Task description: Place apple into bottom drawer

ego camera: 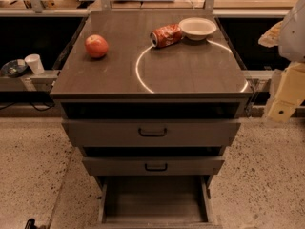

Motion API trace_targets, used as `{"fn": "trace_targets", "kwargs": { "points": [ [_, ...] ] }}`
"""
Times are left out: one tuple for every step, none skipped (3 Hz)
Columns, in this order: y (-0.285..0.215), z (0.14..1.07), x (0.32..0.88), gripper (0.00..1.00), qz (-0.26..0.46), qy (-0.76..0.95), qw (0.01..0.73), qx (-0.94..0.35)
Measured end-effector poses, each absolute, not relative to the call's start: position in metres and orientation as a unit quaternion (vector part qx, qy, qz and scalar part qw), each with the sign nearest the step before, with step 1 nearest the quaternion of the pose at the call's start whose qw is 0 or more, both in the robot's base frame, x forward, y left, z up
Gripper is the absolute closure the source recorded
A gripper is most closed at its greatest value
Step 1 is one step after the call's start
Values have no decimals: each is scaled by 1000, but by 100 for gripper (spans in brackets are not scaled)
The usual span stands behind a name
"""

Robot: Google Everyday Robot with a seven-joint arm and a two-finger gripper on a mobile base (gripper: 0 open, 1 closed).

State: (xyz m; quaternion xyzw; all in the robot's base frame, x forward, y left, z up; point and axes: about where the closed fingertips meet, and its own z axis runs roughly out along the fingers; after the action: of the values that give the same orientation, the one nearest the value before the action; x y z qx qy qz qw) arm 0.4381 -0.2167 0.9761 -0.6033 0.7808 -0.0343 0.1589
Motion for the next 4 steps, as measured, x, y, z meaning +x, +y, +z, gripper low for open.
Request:
{"fn": "trace_targets", "kwargs": {
  "points": [
    [-216,976,438,0,-34,781,159,-603],
    [-177,967,482,0,-18,751,182,-635],
    [-101,949,541,0,16,709,216,-671],
    [-25,936,589,0,54,675,258,-689]
  ]
}}
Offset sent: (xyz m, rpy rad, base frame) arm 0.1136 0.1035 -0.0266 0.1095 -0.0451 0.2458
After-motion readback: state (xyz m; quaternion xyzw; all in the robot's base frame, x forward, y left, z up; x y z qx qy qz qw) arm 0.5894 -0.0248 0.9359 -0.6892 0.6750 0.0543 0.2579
